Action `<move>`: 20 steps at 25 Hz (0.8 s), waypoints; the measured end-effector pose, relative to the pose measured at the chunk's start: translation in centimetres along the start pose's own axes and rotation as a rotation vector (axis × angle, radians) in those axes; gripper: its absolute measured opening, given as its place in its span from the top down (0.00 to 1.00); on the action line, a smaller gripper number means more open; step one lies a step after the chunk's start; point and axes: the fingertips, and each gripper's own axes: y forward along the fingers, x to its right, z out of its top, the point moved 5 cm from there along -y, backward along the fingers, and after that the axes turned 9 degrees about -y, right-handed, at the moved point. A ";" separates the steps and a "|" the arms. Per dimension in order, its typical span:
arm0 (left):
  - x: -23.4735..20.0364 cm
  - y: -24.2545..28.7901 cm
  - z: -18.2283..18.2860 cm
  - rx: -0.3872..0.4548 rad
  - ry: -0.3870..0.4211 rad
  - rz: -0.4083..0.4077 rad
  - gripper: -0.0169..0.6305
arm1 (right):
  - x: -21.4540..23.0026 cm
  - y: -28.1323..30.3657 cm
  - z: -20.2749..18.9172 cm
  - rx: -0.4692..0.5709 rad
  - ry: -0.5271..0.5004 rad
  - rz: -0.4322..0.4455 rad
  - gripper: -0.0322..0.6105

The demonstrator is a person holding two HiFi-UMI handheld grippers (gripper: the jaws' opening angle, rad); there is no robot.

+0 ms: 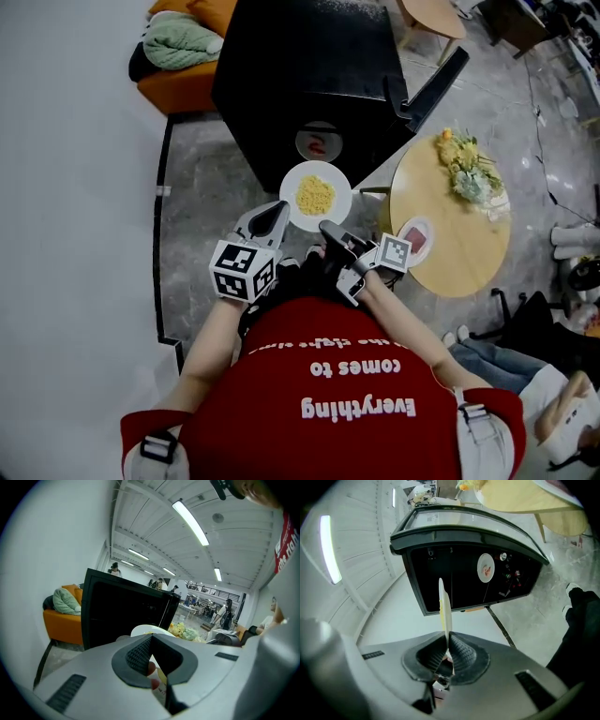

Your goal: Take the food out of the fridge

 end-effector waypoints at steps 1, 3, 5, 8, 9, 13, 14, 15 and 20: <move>0.1 0.2 0.0 -0.004 0.000 -0.010 0.98 | 0.0 -0.1 0.0 0.002 -0.004 0.000 0.91; 0.7 0.8 -0.1 -0.017 0.004 -0.033 0.98 | 0.0 -0.7 0.1 0.012 -0.012 0.001 0.91; 1.4 1.8 -0.3 -0.038 0.020 -0.068 0.98 | 0.1 -1.6 0.3 0.039 -0.014 -0.002 0.91; 3.5 3.6 -0.3 -0.088 0.072 -0.153 0.98 | 0.1 -4.1 0.1 0.127 -0.023 -0.010 0.91; 4.5 4.1 -0.3 -0.103 0.093 -0.184 0.98 | 0.0 -5.1 0.1 0.159 -0.028 -0.008 0.92; 7.2 7.2 -0.7 -0.140 0.149 -0.290 0.98 | 0.4 -7.3 0.7 0.267 -0.034 -0.004 0.92; 7.8 7.9 -1.0 -0.154 0.156 -0.319 0.98 | 0.7 -7.9 0.8 0.293 -0.030 -0.005 0.91; 8.6 8.4 -1.3 -0.169 0.162 -0.349 0.98 | 0.7 -8.6 0.6 0.321 -0.026 -0.006 0.91; 15.2 10.3 -2.5 -0.249 0.241 -0.519 0.98 | 0.0 -14.8 -0.1 0.522 -0.011 -0.011 0.91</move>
